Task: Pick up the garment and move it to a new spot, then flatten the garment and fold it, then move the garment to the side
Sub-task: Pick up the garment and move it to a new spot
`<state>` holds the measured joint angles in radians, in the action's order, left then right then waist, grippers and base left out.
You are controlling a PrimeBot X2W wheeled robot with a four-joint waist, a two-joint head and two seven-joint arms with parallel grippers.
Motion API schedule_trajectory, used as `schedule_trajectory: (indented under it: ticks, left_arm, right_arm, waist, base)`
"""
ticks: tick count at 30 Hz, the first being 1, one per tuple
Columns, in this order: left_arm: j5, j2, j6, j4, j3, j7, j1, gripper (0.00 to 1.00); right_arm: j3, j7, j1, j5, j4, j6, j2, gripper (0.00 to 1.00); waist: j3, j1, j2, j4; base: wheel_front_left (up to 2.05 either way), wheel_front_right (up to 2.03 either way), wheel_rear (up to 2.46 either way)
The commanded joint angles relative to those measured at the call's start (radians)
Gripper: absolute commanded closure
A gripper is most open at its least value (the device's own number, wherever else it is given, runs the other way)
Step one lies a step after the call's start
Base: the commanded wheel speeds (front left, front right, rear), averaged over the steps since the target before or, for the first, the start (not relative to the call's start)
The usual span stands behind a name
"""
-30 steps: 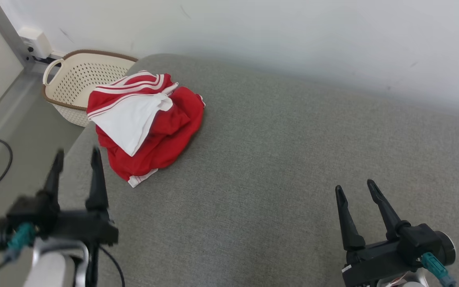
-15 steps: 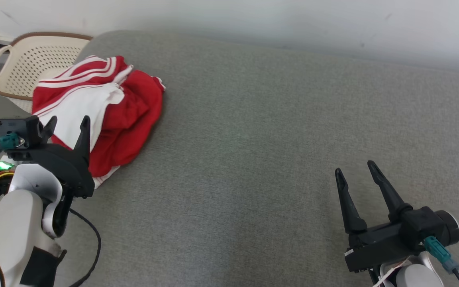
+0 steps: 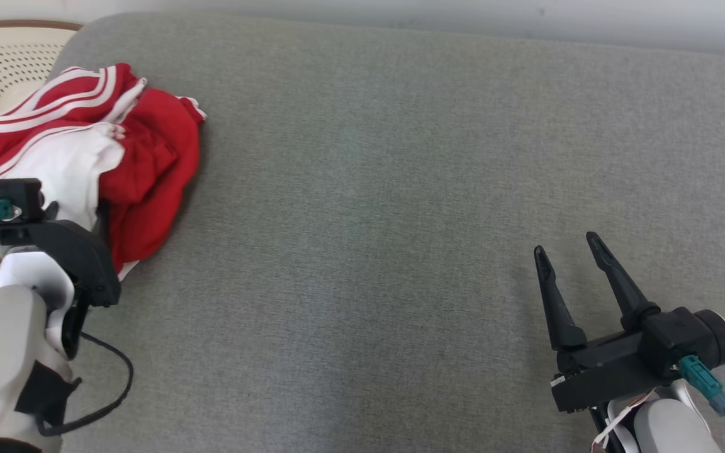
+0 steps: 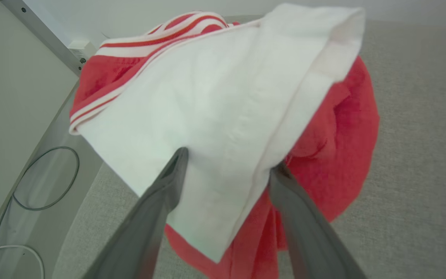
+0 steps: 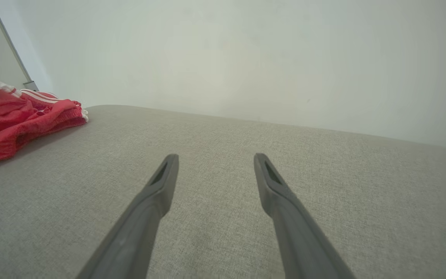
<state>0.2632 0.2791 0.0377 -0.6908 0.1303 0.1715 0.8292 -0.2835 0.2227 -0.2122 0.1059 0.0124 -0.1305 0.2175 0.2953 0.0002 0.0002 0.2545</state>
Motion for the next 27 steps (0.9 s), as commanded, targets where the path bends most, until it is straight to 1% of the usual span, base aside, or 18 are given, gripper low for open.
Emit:
schedule_trajectory:
  ticks: [1, 3, 4, 5, 6, 9, 14, 16, 17, 19, 21, 25, 27]
  left_arm:
    - [0.000, 0.010, 0.001, -0.033, -0.003, -0.011, 0.016, 0.00]
    - [-0.002, 0.018, 0.004, -0.068, -0.002, -0.016, 0.028, 0.00]
    - [0.001, 0.018, 0.004, -0.082, -0.003, -0.022, 0.035, 0.22]
    - [-0.004, 0.022, 0.010, -0.093, -0.003, -0.033, 0.041, 0.68]
    - [-0.002, 0.022, 0.010, -0.103, -0.005, -0.045, 0.046, 1.00]
    - [-0.003, 0.029, 0.021, -0.111, -0.012, -0.103, 0.067, 1.00]
    - [-0.005, 0.033, 0.042, -0.063, -0.023, -0.207, 0.102, 1.00]
    - [-0.008, 0.036, 0.044, -0.047, -0.023, -0.223, 0.110, 1.00]
    - [-0.013, 0.034, 0.052, -0.009, -0.021, -0.255, 0.119, 1.00]
    - [-0.018, 0.035, 0.055, 0.012, -0.017, -0.266, 0.124, 1.00]
    - [-0.028, 0.028, 0.062, 0.066, -0.007, -0.287, 0.123, 1.00]
    - [-0.045, 0.010, 0.079, 0.211, 0.015, -0.305, 0.092, 1.00]
    - [-0.048, -0.005, 0.089, 0.300, 0.033, -0.294, 0.063, 1.00]
  right_arm:
    - [0.004, -0.002, 0.000, 0.007, -0.004, 0.000, 0.008, 0.00]
    - [0.010, -0.005, 0.006, 0.008, -0.006, -0.001, 0.009, 0.00]
    - [0.012, -0.005, 0.009, 0.008, -0.008, 0.000, 0.010, 0.00]
    - [0.017, -0.006, 0.012, 0.009, -0.008, 0.000, 0.009, 0.00]
    - [0.018, -0.007, 0.015, 0.011, -0.009, 0.000, 0.008, 0.00]
    - [0.026, -0.008, 0.021, 0.009, -0.012, 0.000, 0.007, 0.00]
    - [0.041, -0.014, 0.040, 0.008, -0.014, 0.000, 0.000, 0.00]
    - [0.043, -0.015, 0.042, 0.009, -0.014, 0.000, -0.002, 0.00]
    - [0.045, -0.014, 0.042, 0.008, -0.015, 0.000, -0.007, 0.00]
    - [0.045, -0.014, 0.043, 0.008, -0.016, 0.000, -0.010, 0.00]
    - [0.047, -0.012, 0.046, 0.007, -0.014, 0.000, -0.015, 0.00]
    - [0.055, -0.006, 0.052, 0.007, -0.013, 0.000, -0.029, 0.00]
    - [0.063, -0.004, 0.052, 0.005, -0.015, 0.000, -0.035, 0.00]
  waist:
    - [0.010, -0.0002, -0.0002, -0.013]
    - [0.011, -0.0002, -0.0002, -0.016]
    - [0.010, -0.0002, -0.0002, -0.016]
    - [0.010, -0.0002, -0.0002, -0.016]
    - [0.008, -0.0002, -0.0002, -0.016]
    - [0.000, -0.0002, -0.0002, -0.012]
    - [-0.025, -0.0002, -0.0002, 0.006]
    - [-0.032, -0.0002, -0.0002, 0.009]
    - [-0.045, -0.0002, -0.0002, 0.013]
    - [-0.051, -0.0002, -0.0002, 0.014]
    - [-0.066, -0.0002, -0.0002, 0.014]
    - [-0.092, -0.0002, -0.0002, 0.002]
    - [-0.099, -0.0002, -0.0002, -0.008]
  base:
    - [0.00, 0.00, 0.00]
    - [0.00, 0.00, 0.00]
    - [0.00, 0.00, 0.00]
    - [0.00, 0.00, 0.00]
    - [0.00, 0.00, 0.00]
    - [0.00, 0.00, 0.00]
    - [0.00, 0.00, 0.00]
    - [0.00, 0.00, 0.00]
    - [0.00, 0.00, 0.00]
    - [0.00, 0.00, 0.00]
    - [0.00, 0.00, 0.00]
    - [0.00, 0.00, 0.00]
    - [0.00, 0.00, 0.00]
